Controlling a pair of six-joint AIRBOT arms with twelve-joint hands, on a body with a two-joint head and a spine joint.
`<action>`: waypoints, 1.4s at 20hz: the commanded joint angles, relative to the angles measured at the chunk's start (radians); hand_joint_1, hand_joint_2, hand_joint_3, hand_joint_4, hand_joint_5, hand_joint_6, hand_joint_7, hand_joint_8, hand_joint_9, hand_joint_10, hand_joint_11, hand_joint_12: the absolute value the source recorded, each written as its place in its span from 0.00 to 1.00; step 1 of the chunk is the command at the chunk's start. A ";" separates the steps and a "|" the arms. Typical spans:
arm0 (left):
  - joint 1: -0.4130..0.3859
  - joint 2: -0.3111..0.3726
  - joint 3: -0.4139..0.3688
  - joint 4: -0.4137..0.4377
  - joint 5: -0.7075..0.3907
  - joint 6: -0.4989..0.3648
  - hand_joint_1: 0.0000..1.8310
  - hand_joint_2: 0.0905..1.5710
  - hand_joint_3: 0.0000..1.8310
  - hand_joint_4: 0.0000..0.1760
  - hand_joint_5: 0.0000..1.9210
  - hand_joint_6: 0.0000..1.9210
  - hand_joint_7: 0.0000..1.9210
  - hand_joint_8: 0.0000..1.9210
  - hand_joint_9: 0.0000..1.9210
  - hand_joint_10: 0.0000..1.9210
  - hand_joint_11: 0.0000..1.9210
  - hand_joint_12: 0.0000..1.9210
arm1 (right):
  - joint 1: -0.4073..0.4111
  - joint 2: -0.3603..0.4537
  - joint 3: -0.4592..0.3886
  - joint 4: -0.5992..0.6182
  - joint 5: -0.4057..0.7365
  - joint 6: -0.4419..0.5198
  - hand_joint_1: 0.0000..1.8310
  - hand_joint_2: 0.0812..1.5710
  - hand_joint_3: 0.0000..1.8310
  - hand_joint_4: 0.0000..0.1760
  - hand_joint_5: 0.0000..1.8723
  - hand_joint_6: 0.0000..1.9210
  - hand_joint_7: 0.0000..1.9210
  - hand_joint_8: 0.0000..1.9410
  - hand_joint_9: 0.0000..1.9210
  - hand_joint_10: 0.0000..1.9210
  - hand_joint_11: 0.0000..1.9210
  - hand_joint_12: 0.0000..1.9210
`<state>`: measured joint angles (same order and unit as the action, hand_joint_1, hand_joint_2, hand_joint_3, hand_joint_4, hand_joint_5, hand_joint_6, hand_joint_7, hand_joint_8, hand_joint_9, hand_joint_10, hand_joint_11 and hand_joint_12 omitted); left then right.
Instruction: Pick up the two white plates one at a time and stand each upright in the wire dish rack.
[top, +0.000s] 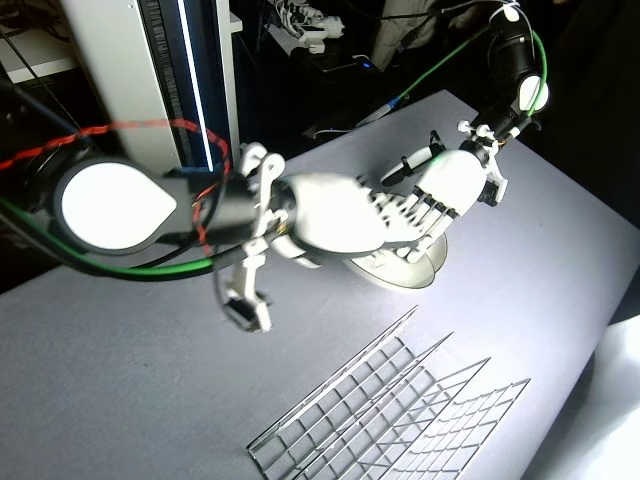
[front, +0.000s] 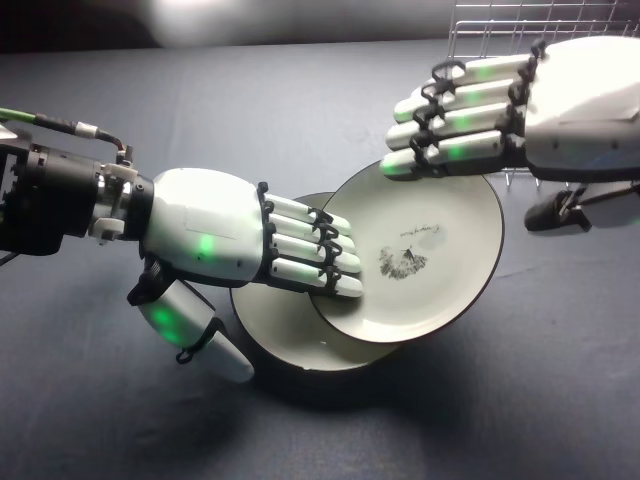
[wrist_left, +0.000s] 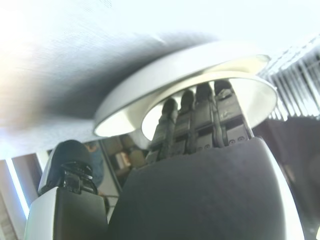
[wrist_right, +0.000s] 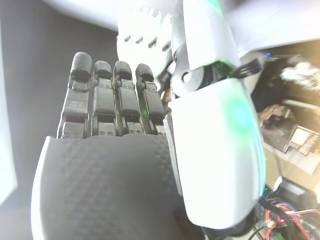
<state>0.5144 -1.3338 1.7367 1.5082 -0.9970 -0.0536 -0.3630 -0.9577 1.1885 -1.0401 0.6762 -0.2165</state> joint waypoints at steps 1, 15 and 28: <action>0.003 0.008 0.006 -0.034 -0.021 -0.007 0.00 0.72 0.00 0.00 0.00 0.00 0.00 0.00 0.00 0.00 0.00 0.00 | 0.022 0.004 0.001 0.050 0.065 0.003 0.71 0.63 0.00 0.00 0.09 0.00 0.06 0.00 0.04 0.00 0.00 0.26; 0.004 -0.002 0.004 -0.078 -0.021 -0.019 0.00 0.73 0.00 0.00 0.00 0.00 0.00 0.00 0.00 0.00 0.00 0.00 | -0.045 0.017 0.001 0.050 0.054 0.003 0.71 0.63 0.00 0.00 0.09 0.00 0.05 0.00 0.04 0.00 0.00 0.25; -0.006 -0.016 -0.002 -0.095 -0.020 -0.019 0.00 0.72 0.00 0.00 0.00 0.00 0.00 0.00 0.00 0.00 0.00 0.00 | -0.132 0.005 -0.015 0.050 0.054 -0.004 0.71 0.63 0.00 0.00 0.10 0.00 0.06 0.00 0.05 0.00 0.00 0.26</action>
<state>0.5140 -1.3468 1.7348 1.4681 -0.9936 -0.0658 -0.5034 -0.9600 1.1740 -1.0370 0.6605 -0.2180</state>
